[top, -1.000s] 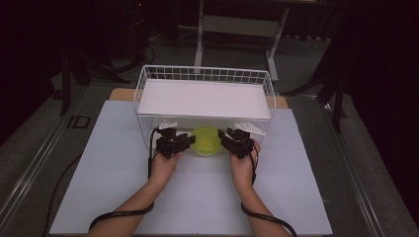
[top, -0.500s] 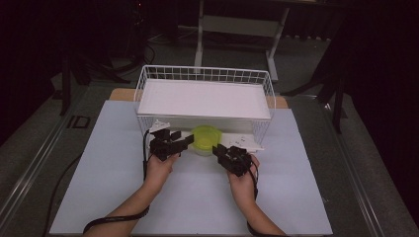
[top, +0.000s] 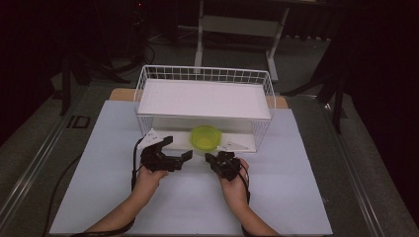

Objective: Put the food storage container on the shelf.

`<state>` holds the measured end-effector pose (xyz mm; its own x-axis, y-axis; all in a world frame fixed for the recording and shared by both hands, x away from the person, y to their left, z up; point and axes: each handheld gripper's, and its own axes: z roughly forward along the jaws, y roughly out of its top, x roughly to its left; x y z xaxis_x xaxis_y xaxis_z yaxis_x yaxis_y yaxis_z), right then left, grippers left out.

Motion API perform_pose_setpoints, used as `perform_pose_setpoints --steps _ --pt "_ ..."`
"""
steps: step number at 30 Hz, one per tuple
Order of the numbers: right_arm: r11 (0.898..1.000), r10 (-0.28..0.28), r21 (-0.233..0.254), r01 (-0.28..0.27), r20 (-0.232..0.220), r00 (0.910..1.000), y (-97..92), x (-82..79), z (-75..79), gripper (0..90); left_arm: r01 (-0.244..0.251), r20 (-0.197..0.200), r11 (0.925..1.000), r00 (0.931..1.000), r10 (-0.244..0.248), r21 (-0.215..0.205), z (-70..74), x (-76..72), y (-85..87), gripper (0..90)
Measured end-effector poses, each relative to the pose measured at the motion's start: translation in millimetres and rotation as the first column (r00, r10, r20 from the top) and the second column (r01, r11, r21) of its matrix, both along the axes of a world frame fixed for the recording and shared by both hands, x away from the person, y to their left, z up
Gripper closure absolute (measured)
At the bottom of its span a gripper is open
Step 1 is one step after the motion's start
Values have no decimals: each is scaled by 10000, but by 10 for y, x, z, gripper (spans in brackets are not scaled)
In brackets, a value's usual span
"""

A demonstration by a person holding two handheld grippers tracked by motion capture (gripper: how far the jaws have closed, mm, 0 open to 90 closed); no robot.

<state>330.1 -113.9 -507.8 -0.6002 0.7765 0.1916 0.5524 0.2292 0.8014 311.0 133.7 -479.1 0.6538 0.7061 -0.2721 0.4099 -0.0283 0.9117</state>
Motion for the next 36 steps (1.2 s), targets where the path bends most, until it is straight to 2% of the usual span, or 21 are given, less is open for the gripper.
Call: perform_pose_setpoints --steps 3,5,7,13,22,27,36 --pt "9998 -207 43 208 -151 9997 2 74 -15 899 90 -121 9999 9999 -89 70 -47 -85 40 10" --pt "9995 -326 51 327 -139 9994 7 115 -9 899 114 -233 9999 9997 -117 -102 -76 -143 66 9" --pt "9988 -449 191 454 -237 9987 1 162 -2 899 132 -273 9999 9995 -135 -101 -104 -191 85 10" --pt "9982 -582 144 584 -124 9982 32 245 11 899 98 -251 9994 9996 -106 -334 -162 -269 121 10" --pt "9958 -905 91 906 -105 9958 66 385 -7 898 146 -141 9991 9998 -152 -386 -178 -303 123 10" --pt "9937 -1116 15 1117 -165 9936 67 503 -21 897 314 52 9995 9995 -314 52 -189 -314 75 10" --pt "9918 -1267 140 1273 -377 9912 101 625 -25 889 378 159 9993 9992 -378 -30 -172 -318 61 10"
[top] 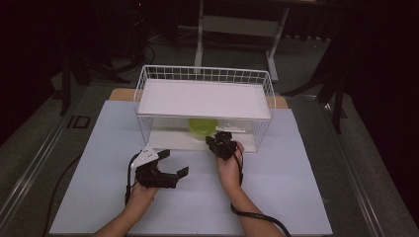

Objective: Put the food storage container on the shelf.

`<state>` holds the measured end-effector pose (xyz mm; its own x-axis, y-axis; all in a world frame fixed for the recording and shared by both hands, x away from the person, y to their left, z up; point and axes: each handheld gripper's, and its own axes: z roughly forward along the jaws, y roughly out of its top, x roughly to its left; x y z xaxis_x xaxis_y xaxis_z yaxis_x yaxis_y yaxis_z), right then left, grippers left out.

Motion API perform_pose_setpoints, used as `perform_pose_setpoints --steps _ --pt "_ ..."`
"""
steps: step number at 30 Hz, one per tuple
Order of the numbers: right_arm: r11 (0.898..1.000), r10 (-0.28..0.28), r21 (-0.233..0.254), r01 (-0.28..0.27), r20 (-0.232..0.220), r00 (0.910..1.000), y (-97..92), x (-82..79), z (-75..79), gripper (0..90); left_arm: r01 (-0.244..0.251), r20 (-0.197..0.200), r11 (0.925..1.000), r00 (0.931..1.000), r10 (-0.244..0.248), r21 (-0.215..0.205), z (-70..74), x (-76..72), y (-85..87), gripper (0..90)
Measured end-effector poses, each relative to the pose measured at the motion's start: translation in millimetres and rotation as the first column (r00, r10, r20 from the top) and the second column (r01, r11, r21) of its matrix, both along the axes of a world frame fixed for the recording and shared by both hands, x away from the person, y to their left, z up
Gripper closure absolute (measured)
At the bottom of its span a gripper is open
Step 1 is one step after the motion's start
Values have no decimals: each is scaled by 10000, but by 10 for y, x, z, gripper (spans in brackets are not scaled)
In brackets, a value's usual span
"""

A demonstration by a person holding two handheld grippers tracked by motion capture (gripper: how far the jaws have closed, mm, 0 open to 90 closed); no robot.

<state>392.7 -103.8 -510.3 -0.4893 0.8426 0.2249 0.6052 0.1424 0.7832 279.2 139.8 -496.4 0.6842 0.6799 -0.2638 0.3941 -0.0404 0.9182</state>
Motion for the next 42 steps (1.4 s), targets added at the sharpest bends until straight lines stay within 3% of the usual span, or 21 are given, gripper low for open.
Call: perform_pose_setpoints --steps 7,11,17,20,27,30,37,42 --pt "9997 244 34 -245 65 9997 -64 -155 35 854 33 75 10000 10000 -32 -77 18 -15 29 10" --pt "9989 179 428 -184 131 9998 -136 -291 97 733 300 372 9994 9989 -294 -151 32 -25 21 10" --pt "9967 624 490 -653 596 9963 -202 -502 222 612 675 769 9976 9947 -682 120 83 -50 -39 10" --pt "9949 668 707 -725 803 9945 -235 -584 268 459 905 752 9958 9930 -915 166 116 -62 -72 10" --pt "9879 1433 383 -1502 1439 9792 -232 -724 362 214 1121 787 9935 9905 -1132 179 193 -119 -124 10" --pt "9861 1515 418 -1609 1720 9734 -241 -773 382 188 1216 828 9923 9889 -1232 236 209 -142 -132 10" --pt "9851 1447 648 -1595 1905 9710 -301 -854 418 168 1545 961 9879 9832 -1554 168 225 -193 -113 10" --pt "9858 1417 584 -1576 2153 9662 -393 -937 436 144 1562 826 9871 9839 -1586 346 208 -240 -55 10"
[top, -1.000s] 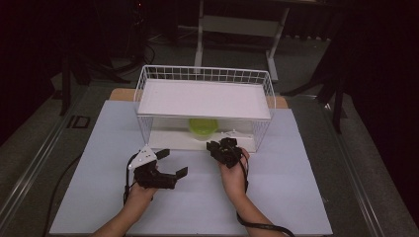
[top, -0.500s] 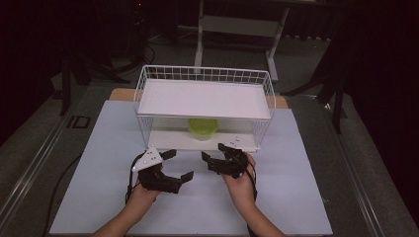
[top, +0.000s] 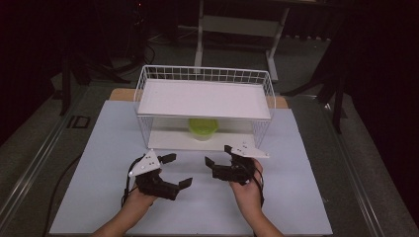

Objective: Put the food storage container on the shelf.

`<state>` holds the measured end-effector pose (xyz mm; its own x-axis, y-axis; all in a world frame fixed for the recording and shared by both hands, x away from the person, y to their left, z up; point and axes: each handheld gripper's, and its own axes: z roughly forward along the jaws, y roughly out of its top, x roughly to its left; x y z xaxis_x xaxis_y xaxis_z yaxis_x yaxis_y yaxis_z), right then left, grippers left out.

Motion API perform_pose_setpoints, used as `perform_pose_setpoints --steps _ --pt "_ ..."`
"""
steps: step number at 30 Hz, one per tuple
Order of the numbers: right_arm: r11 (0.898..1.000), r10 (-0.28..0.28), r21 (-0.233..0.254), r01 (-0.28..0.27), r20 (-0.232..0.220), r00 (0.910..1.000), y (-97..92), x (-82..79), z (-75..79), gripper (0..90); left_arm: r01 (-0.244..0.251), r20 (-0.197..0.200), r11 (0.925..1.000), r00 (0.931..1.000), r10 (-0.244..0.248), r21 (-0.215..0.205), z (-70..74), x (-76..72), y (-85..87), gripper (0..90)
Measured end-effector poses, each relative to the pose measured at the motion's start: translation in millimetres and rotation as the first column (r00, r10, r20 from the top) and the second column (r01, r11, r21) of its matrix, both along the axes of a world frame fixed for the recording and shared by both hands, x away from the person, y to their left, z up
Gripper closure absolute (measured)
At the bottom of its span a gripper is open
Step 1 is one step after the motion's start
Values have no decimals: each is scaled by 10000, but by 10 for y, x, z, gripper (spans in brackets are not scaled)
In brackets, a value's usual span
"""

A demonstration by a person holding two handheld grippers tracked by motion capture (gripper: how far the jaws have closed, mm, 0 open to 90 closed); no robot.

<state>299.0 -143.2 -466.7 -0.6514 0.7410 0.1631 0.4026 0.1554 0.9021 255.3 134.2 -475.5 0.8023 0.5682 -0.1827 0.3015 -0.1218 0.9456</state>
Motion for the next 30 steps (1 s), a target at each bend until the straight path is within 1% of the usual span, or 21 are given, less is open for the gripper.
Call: perform_pose_setpoints --steps 2,3,5,6,7,9,11,13,16,17,19,20,21,22,24,26,28,30 --pt "10000 -47 -3 47 11 10000 -28 -18 5 145 0 0 10000 10000 0 0 0 0 0 10" --pt "9997 -240 -73 239 -33 9997 -107 -46 5 147 -45 25 10000 10000 45 23 1 -34 71 10" --pt "9995 -301 -3 301 -124 9995 -182 -66 2 147 -79 34 10000 10000 79 44 0 -51 112 10" --pt "9994 -344 -76 343 -106 9994 -218 -76 -2 148 -65 70 9999 10000 65 83 -3 -59 138 10" --pt "9994 -326 -74 326 -78 9994 -259 -86 -8 148 -97 65 10000 9999 97 5 -14 -67 160 10" --pt "9989 -460 -46 459 -126 9989 -340 -116 -22 147 -153 -83 9999 9998 153 11 -48 -84 200 10" --pt "9984 -568 -1 568 -212 9982 -414 -139 -45 148 -172 -177 9998 9997 174 123 -82 -99 234 10" --pt "9984 -571 -31 571 -279 9980 -445 -148 -60 148 -181 -198 9997 9996 185 175 -94 -107 253 10" --pt "9985 -508 -218 501 -364 9980 -528 -186 -101 148 -319 -257 9993 9991 324 179 -115 -133 340 10" --pt "9984 -542 -206 535 -377 9978 -551 -201 -106 148 -356 -283 9993 9990 359 114 -118 -142 375 10" --pt "9985 -522 -174 516 -395 9979 -593 -227 -107 148 -463 -299 9988 9985 467 153 -116 -163 442 10" --pt "9985 -522 -174 516 -395 9979 -593 -227 -107 148 -463 -299 9988 9985 467 153 -116 -163 442 10" --pt "9986 -512 -135 506 -428 9978 -617 -252 -103 148 -521 -300 9985 9982 525 154 -115 -176 489 10" --pt "9986 -486 -207 478 -385 9981 -637 -279 -97 147 -559 -305 9982 9979 566 222 -113 -183 519 10" --pt "9990 -398 -225 390 -368 9985 -664 -312 -90 148 -641 -306 9978 9974 646 195 -112 -201 579 10" --pt "9991 -305 -317 297 -277 9991 -692 -342 -81 147 -741 -306 9969 9967 749 261 -112 -219 633 10" --pt "9992 -269 -319 260 -271 9993 -726 -373 -74 147 -836 -297 9962 9960 843 224 -115 -243 676 10" --pt "9995 -249 -203 244 -249 9994 -769 -407 -68 147 -879 -307 9958 9956 887 270 -120 -269 711 10"
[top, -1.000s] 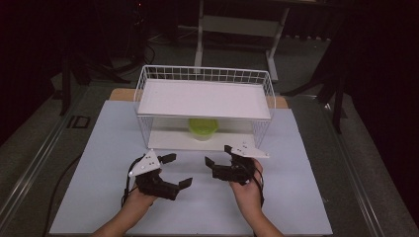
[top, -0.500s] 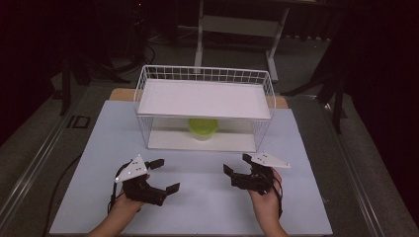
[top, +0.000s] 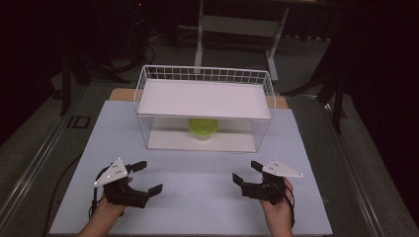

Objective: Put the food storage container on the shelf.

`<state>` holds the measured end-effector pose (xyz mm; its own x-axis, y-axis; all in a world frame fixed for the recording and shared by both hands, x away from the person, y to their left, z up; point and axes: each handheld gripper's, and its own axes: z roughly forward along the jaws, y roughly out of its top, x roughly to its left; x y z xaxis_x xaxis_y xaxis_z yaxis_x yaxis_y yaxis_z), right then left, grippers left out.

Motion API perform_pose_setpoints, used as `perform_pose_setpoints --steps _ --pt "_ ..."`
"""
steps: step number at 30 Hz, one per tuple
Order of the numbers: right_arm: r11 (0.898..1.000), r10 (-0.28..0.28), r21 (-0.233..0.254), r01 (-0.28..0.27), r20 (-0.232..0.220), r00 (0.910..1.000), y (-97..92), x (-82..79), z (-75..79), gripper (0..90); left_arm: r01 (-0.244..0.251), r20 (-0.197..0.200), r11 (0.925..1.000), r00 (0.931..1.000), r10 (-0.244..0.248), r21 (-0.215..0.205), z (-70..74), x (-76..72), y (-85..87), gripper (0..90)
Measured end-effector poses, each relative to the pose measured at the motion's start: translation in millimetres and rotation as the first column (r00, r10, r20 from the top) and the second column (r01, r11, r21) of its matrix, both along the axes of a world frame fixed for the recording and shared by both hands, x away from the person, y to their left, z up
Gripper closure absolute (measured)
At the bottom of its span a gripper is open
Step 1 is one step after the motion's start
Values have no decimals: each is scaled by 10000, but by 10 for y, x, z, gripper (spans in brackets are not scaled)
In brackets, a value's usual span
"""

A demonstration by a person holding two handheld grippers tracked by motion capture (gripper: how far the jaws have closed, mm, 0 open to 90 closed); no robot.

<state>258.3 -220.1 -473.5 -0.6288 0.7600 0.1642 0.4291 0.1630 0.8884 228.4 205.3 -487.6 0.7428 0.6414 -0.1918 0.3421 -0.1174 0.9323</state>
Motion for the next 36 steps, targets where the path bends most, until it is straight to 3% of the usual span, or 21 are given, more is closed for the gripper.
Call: perform_pose_setpoints --steps 7,10,13,17,21,25,30,36 --pt "10000 -27 67 27 129 9999 -164 -108 22 147 -54 25 10000 10000 54 27 -39 -68 85 10" --pt "10000 -42 39 41 106 9999 -236 -146 -2 147 148 26 9999 9999 -148 56 -59 -85 107 10" --pt "9998 -122 145 121 49 9999 -286 -175 -21 147 155 191 9994 9997 -162 325 -79 -119 112 10" --pt "9993 -111 -352 131 572 9983 -308 -183 -66 148 -66 209 9995 9998 59 324 -120 -135 154 10" --pt "9962 -43 -863 111 782 9969 -300 -158 -111 148 -311 131 9991 9994 307 294 -149 -116 172 10" --pt "9965 120 -829 -84 430 9990 -293 -129 -172 148 -385 254 9986 9990 376 352 -141 -120 171 10" --pt "9958 198 -902 -165 360 9992 -281 -104 -193 148 -479 465 9974 9979 455 538 -127 -146 178 10" --pt "9944 268 -1024 -247 188 9995 -269 -83 -223 148 -639 445 9974 9971 624 319 -130 -137 209 10"
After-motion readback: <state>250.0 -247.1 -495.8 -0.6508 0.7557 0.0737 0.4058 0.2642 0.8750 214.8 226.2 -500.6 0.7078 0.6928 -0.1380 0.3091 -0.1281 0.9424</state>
